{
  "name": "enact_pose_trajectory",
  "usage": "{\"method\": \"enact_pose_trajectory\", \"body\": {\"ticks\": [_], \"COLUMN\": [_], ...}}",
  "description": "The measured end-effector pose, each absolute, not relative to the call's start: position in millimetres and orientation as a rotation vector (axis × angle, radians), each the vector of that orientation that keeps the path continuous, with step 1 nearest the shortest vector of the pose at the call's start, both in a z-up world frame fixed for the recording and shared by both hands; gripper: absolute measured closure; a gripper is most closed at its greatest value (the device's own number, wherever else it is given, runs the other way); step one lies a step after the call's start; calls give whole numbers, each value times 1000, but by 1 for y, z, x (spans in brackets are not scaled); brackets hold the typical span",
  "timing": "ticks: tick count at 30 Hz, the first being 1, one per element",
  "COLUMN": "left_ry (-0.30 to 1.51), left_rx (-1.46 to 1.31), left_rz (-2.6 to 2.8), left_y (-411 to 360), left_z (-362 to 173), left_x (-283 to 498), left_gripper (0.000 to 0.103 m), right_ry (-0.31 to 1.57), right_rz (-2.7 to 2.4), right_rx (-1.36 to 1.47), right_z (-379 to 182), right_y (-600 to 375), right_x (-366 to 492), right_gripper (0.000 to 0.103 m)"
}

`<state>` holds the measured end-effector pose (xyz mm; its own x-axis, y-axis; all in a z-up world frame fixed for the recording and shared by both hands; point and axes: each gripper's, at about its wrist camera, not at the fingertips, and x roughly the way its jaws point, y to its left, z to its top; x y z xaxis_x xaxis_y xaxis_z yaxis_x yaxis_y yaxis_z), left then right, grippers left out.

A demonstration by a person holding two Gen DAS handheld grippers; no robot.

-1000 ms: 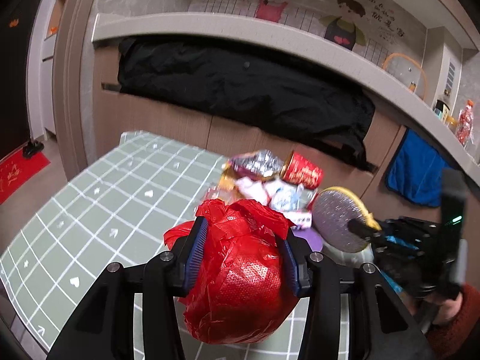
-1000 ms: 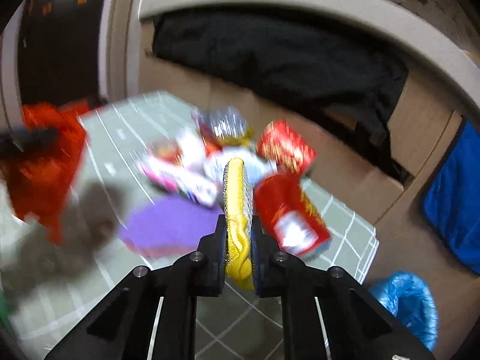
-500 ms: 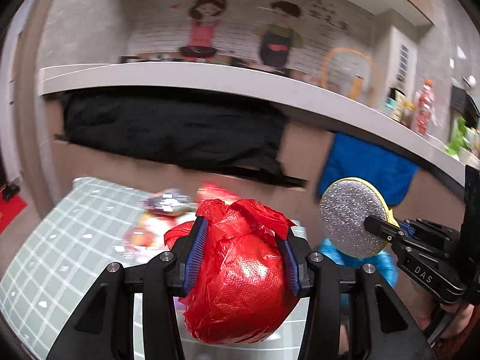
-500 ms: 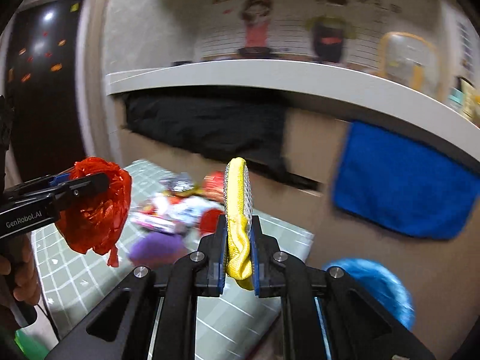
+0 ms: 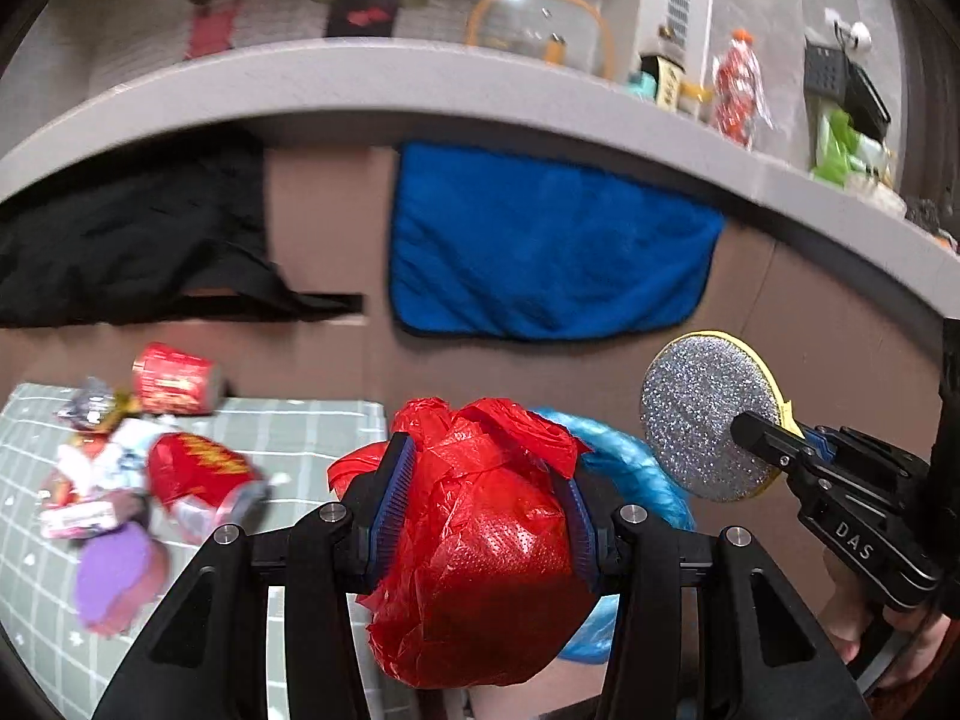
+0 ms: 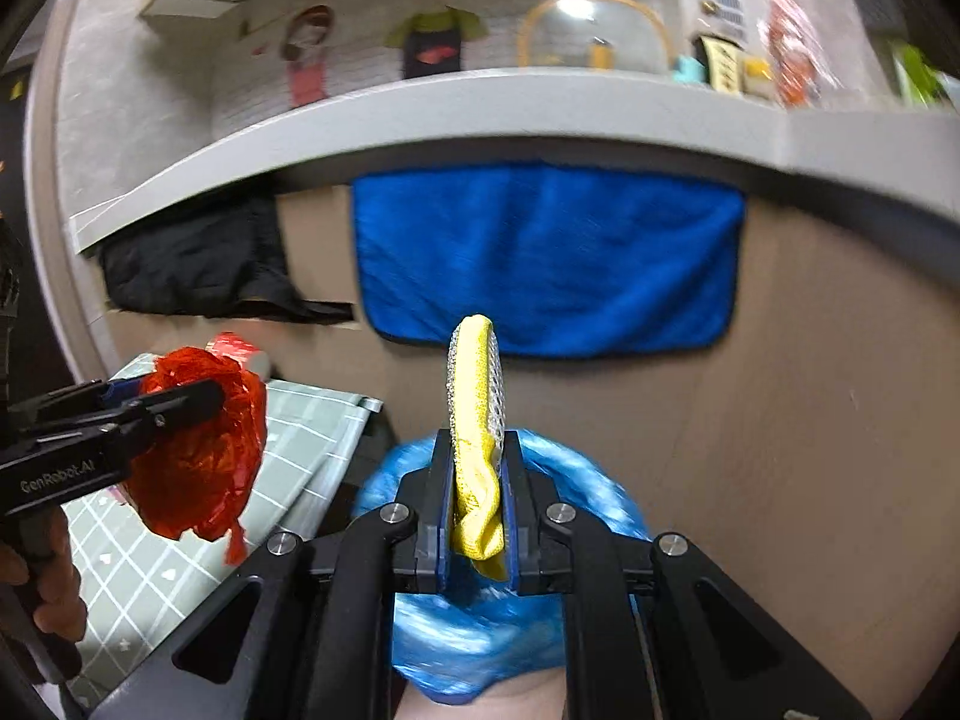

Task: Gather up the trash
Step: 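Carry both items over the blue-lined bin and open both tools to drop them, then grasp the red can with the right tool while the left tool moves to the purple sponge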

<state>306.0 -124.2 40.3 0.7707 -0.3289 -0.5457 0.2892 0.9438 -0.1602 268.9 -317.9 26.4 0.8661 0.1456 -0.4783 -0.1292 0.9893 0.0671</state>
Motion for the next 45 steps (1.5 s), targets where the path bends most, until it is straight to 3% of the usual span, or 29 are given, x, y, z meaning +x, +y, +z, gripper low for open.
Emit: {"method": "enact_pose_trajectory", "body": {"ticks": [11,25,26,28,29,39,45], "left_ry": [710,793,805,834,845,847,880], "left_rx": [-67,-124,-128,-145,-159,-116,-251], "left_rz": [-365,-400,-411,-431,-441,-462,-504], "left_y": [-162,-172,-172,-171,-170,-160,-150], "left_z": [-11,-37,-39,-44,-46,-41,-36], "left_x": [349,390,393,397,399,396,405], "left_gripper": [56,55,54,54,53,51,50], "right_ry": [608,671,672,676,672,649,622], "right_rz": [148,130,131,129,132,126,95], "right_rx": [95,115,115,115,119,104,53], "right_z": [-15,-34,-35,-38,-39,-32,-19], "right_y": [-347,-352,-353,-354,-355,-353,-344], "right_x": [301,331,332,334,333,318,305], "right_gripper": [92,88,86,62,58,57,57]}}
